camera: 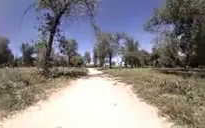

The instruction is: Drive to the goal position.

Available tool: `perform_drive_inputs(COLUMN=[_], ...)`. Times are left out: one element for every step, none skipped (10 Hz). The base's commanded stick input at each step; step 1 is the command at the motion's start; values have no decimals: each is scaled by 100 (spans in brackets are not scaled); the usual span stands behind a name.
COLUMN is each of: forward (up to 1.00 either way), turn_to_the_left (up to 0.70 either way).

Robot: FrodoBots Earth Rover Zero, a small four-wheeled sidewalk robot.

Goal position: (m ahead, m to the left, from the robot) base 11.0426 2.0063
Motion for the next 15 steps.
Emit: perform_drive_inputs(forward=[85,85,85,85,85,85,85,85,85,85,85,85,85,85,85], turn_to_the_left=[0,0,0,0,0,0,0,0,6,34,34,20,0,0,0])
